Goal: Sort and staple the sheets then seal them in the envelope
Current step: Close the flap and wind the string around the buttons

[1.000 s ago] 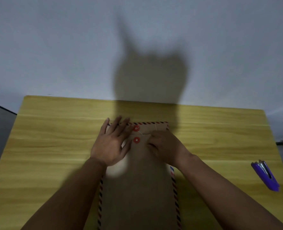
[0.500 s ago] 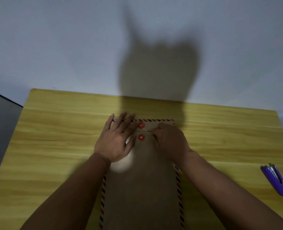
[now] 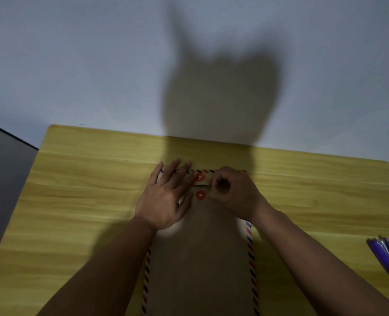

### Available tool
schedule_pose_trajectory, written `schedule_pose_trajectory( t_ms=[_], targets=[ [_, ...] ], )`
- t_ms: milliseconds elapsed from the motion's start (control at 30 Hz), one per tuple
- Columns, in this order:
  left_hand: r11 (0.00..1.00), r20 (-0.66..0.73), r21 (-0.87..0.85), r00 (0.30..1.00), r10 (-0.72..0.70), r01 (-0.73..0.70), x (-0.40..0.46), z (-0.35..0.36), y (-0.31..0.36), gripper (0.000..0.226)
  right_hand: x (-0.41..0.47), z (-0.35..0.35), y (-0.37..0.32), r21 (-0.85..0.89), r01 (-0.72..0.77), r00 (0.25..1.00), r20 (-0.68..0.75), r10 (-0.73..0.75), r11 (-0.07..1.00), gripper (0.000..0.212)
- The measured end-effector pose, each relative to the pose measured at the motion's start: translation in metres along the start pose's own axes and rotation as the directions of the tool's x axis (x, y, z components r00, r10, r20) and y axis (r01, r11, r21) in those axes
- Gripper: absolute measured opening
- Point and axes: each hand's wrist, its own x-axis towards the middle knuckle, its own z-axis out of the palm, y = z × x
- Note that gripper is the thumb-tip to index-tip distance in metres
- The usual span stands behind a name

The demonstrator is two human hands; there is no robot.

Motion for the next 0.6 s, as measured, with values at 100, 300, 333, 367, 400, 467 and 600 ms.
schedule_pose_trajectory(
  t_ms=[100, 300, 333, 367, 400, 467, 600],
  targets=[
    [1.0, -0.005, -0.004, 1.0, 0.006, -0.006, 0.001, -0.001, 0.0, 0.058, 0.002, 0.0, -0.001, 0.109, -0.088, 0.996, 0.042, 0.084, 0.99, 0.026],
    [1.0, -0.014, -0.011, 1.0, 0.005, -0.006, 0.0, -0.001, 0.0, 0.057, -0.001, 0.003, 0.0, 0.023, -0.097, 0.995, -0.022, 0.098, 0.995, 0.025],
    [1.0, -0.014, -0.012, 1.0, 0.006, -0.007, 0.0, -0.001, 0.001, 0.058, -0.005, 0.004, 0.003, -0.062, -0.062, 0.997, -0.051, 0.059, 0.996, 0.021],
    [1.0, -0.011, -0.01, 1.0, 0.007, -0.007, 0.001, -0.001, 0.001, 0.058, -0.011, 0.006, 0.005, -0.139, -0.029, 0.996, -0.085, 0.017, 0.99, 0.019],
    [1.0, -0.009, -0.007, 1.0, 0.006, -0.006, 0.001, -0.001, 0.0, 0.058, -0.018, 0.008, 0.008, -0.204, -0.003, 0.993, -0.118, -0.022, 0.979, 0.02],
    [1.0, -0.011, -0.003, 1.0, 0.003, -0.003, 0.001, -0.001, 0.0, 0.058, -0.031, 0.011, 0.015, -0.323, 0.069, 0.984, -0.132, -0.117, 0.944, 0.025],
    [1.0, -0.036, -0.011, 0.999, 0.012, -0.012, 0.0, 0.0, 0.0, 0.058, -0.046, 0.013, 0.035, -0.55, 0.297, 0.947, 0.068, -0.313, 0.781, 0.023]
  ],
)
